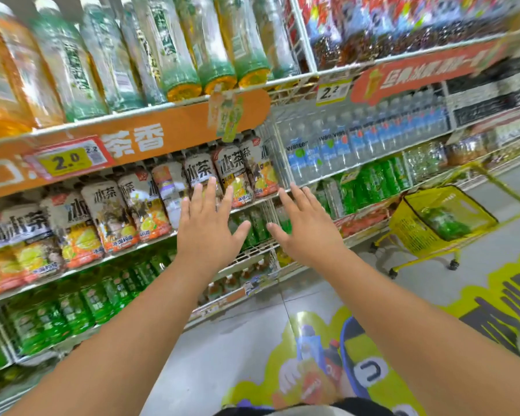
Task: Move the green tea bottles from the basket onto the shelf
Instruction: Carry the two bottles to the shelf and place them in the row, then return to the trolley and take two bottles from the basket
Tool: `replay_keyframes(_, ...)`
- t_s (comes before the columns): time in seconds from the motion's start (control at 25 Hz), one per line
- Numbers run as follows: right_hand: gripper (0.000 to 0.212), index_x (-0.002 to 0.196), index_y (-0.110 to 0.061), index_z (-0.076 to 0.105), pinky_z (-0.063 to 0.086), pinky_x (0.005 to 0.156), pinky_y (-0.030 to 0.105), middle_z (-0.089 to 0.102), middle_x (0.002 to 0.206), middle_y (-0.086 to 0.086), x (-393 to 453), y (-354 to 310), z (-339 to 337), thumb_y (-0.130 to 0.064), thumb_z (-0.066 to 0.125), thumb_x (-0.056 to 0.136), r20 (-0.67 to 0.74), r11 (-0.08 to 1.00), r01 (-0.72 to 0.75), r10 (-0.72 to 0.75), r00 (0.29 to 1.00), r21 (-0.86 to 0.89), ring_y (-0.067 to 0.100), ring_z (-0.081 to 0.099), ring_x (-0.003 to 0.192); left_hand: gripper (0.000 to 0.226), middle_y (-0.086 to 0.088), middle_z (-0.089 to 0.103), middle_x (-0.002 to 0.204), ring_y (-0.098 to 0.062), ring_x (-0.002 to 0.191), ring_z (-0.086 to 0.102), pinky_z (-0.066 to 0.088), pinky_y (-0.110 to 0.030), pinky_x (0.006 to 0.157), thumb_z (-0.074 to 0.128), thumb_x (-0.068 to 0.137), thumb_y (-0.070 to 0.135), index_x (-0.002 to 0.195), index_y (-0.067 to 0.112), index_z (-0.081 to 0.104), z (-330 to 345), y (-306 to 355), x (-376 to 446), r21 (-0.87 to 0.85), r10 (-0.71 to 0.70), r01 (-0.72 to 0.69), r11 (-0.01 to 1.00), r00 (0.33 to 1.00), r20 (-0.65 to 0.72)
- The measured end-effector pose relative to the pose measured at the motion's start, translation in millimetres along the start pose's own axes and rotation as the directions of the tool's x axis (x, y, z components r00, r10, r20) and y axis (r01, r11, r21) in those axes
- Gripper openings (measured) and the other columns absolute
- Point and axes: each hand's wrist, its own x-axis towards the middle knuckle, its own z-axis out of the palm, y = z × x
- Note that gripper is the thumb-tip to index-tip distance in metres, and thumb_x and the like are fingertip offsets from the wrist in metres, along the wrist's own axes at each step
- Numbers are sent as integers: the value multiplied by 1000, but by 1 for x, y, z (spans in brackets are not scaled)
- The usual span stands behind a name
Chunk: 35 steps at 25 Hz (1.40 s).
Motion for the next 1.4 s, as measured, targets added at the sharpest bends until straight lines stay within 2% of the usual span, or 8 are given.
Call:
replay_keyframes(0.16, 81, 164, -25, 1, 6, 128, 44, -5, 172, 0, -6, 46, -15, -67, 29, 100, -22, 1000, 1, -1, 1000, 11, 22, -7, 158, 80, -5, -12, 168, -28, 155, -9, 2, -50, 125, 22, 94, 72, 161, 30, 6, -4, 41, 10, 2, 5, -5, 1000, 1000, -11)
replay_keyframes(0.48, 82, 164, -25, 3, 9, 128, 45, -4, 172, 1, -30, 188, -39, -67, 31, 100, -38, 997, -54, 57, 998, 62, 23, -6, 158, 79, -4, -16, 168, -28, 154, -13, 0, -50, 125, 23, 96, 71, 161, 30, 3, -6, 185, 34, 6, 87, -87, 996, 996, 31)
replay_keyframes(0.8, 82, 164, -23, 10, 12, 127, 46, 3, 172, 3, -63, 336, -63, -65, 37, 100, -67, 975, -197, 205, 977, 105, 26, 0, 158, 80, -5, -13, 168, -29, 155, -10, 2, -50, 125, 24, 96, 71, 161, 30, 4, 7, 343, 73, 8, 218, -219, 976, 974, 62)
replay_keyframes(0.96, 82, 164, -21, 13, 14, 127, 46, 5, 172, 6, -64, 400, -74, -64, 39, 99, -117, 952, -291, 301, 947, 95, 28, 2, 158, 78, -3, -14, 168, -27, 155, -10, -1, -48, 125, 23, 96, 70, 161, 31, 2, 13, 411, 109, -21, 325, -324, 946, 943, 71)
replay_keyframes(1.12, 82, 164, -21, 15, 14, 127, 47, 7, 172, 7, -51, 469, -78, -65, 39, 99, -144, 910, -408, 415, 898, 74, 29, 4, 158, 79, -5, -9, 169, -28, 155, -5, 4, -49, 125, 28, 96, 70, 161, 31, 7, 33, 482, 159, -38, 431, -430, 902, 901, 45)
replay_keyframes(1.28, 84, 163, -20, 18, 17, 126, 49, 13, 171, 10, -33, 537, -82, -68, 36, 96, -188, 861, -502, 508, 841, 78, 31, 9, 157, 80, -7, -4, 169, -30, 155, 0, 7, -50, 125, 27, 94, 71, 161, 30, 11, 57, 559, 221, -82, 538, -537, 839, 843, -15)
replay_keyframes(1.4, 81, 162, -19, 24, 14, 127, 45, 16, 170, 10, -19, 585, -92, -65, 43, 97, -203, 818, -570, 573, 794, 80, 31, 11, 157, 81, -6, -7, 169, -30, 155, -2, 7, -50, 125, 28, 94, 70, 161, 30, 8, 69, 621, 264, -120, 617, -612, 781, 787, 4)
